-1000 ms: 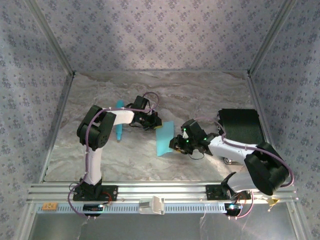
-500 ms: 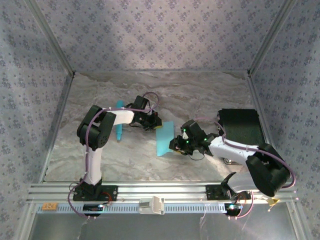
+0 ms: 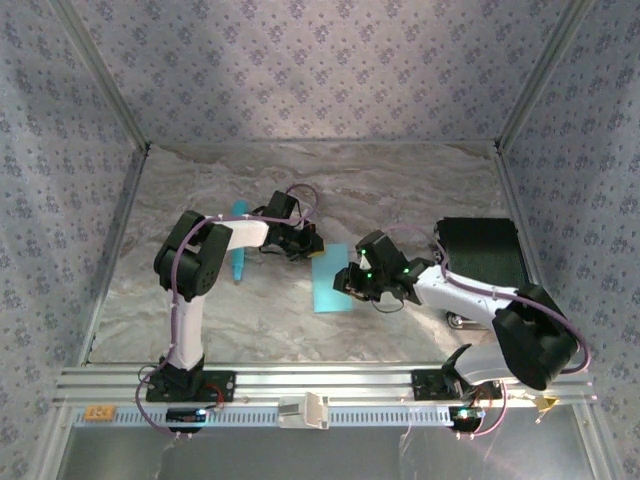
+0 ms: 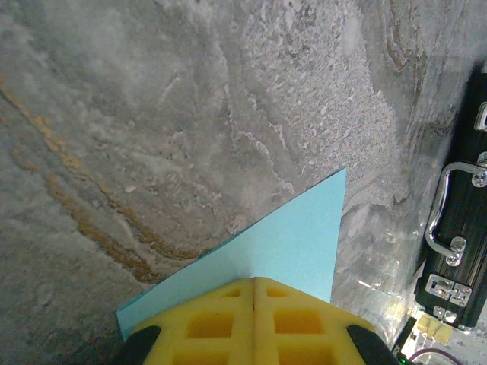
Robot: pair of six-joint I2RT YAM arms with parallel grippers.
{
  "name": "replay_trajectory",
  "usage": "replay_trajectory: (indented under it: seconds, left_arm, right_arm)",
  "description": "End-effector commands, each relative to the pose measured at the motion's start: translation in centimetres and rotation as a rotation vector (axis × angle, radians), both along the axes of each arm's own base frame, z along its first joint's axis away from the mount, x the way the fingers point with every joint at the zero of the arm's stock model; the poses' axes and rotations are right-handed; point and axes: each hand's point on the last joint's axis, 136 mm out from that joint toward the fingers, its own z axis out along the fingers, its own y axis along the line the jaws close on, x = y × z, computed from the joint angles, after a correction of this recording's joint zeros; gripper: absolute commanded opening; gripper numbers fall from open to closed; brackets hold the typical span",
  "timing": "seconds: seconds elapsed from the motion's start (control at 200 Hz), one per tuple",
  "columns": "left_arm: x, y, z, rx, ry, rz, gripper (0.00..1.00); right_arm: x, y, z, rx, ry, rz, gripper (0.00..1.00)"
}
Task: Fold a paper plane with a square sheet of paper (pick it up from the middle)
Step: Fold the triangle a second time at the center of the table.
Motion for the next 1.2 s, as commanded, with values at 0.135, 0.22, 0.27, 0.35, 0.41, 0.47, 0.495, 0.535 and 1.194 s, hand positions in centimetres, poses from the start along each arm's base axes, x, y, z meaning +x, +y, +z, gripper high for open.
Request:
replay_trajectory:
  seconds: [0.135, 0.22, 0.27, 0.35, 0.41, 0.47, 0.495, 0.535, 1.194]
  left_arm:
    - [-2.0, 0.8, -3.2, 0.082, 0.091, -0.012, 0.00]
    - [-1.9, 0.8, -3.1, 0.081, 0.092, -0.012, 0.00]
    - [-2.0, 0.8, -3.2, 0.083, 0.093, -0.012, 0.00]
    - [-2.1, 0.9, -3.1, 0.084, 0.093, -0.012, 0.01]
    - [-2.1, 0.9, -3.2, 0.085, 0.093, -0.017, 0.00]
    - [-2.1, 0.9, -3.2, 0.086, 0.094, -0.015, 0.00]
    - [-2.1, 0.9, -3.2, 0.085, 0.094, -0.016, 0.00]
    - [-2.0, 0.9, -3.2, 0.085, 0.093, -0.013, 0.00]
    - [-2.1, 0.8, -3.1, 0.086, 0.095, -0.018, 0.00]
  right_arm:
    - [0.0, -2.1, -2.9, -0.111, 0.033, -0.067, 0.35]
    - [-0.5, -2.5, -4.6, -0.102, 0.085, -0.087, 0.38]
    - [-0.7, -2.9, -5.2, -0.114, 0.098, -0.100, 0.39]
    - [-0.6, -2.6, -5.2, -0.079, 0.096, -0.104, 0.44]
    - [-0.7, -2.8, -5.4, -0.087, 0.105, -0.099, 0.45]
    - [-0.7, -2.9, -5.5, -0.091, 0.110, -0.098, 0.45]
    - [-0.8, -2.9, -5.6, -0.087, 0.112, -0.097, 0.45]
    - [-0.7, -2.6, -5.6, -0.070, 0.112, -0.093, 0.44]
    - [0.2, -0.5, -3.6, 0.002, 0.061, -0.037, 0.36]
